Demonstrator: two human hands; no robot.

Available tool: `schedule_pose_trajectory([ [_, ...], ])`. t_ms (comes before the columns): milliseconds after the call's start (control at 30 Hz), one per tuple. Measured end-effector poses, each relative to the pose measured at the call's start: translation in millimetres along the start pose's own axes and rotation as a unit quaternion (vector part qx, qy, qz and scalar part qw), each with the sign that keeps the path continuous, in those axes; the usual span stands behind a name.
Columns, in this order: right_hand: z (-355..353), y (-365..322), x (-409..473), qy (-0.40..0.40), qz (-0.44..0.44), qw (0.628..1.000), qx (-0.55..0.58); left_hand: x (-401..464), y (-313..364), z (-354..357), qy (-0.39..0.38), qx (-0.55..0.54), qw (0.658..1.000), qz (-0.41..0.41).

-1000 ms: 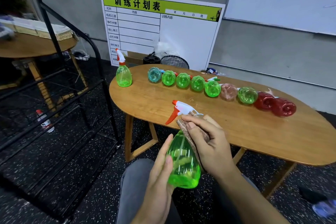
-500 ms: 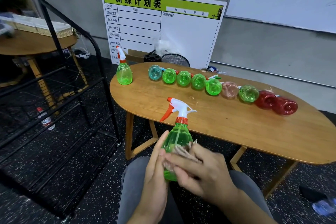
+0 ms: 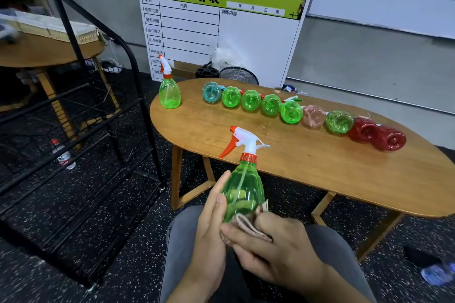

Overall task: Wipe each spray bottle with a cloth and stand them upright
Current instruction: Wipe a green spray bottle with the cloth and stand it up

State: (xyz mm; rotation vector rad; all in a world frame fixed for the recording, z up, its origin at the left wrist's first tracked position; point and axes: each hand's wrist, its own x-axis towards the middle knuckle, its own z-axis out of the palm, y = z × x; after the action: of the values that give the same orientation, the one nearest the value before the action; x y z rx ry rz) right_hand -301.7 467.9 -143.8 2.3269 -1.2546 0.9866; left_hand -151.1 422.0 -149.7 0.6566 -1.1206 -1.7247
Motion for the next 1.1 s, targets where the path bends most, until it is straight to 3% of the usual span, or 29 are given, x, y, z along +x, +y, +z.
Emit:
schedule_pose_trajectory([
  [133, -5, 7, 7, 0.010, 0.001, 1.000, -0.003, 2, 1, 2, 0.011, -0.002, 1.000, -0.006],
  [300, 0, 29, 40, 0.086, 0.220, 0.968, 0.087, 4, -2, 1, 0.016, 0.037, 0.999, 0.007],
  [400, 4, 32, 44, 0.108, 0.268, 0.952, 0.097, 4, -4, -2, 0.012, 0.038, 0.999, 0.004],
  [500, 5, 15, 35, 0.107, 0.233, 0.961, 0.099, 3, -4, -3, 0.015, 0.037, 0.999, 0.003],
  [667, 4, -6, 4, 0.017, 0.031, 0.999, 0.017, 4, 0, -4, 0.015, -0.005, 1.000, -0.004],
  [767, 1, -1, 4, 0.011, -0.013, 1.000, -0.008, 3, 4, -3, 0.004, -0.010, 1.000, -0.001],
  [900, 1, 15, 26, 0.058, 0.100, 0.992, 0.055, 3, 2, -2, 0.012, 0.015, 1.000, 0.002],
  [1000, -1, 31, 42, 0.111, 0.233, 0.954, 0.154, 1, 0, -2, 0.009, 0.047, 0.999, 0.011],
  [1100, -3, 36, 46, 0.102, 0.265, 0.941, 0.185, -1, 1, 0, -0.012, 0.056, 0.998, 0.025],
])
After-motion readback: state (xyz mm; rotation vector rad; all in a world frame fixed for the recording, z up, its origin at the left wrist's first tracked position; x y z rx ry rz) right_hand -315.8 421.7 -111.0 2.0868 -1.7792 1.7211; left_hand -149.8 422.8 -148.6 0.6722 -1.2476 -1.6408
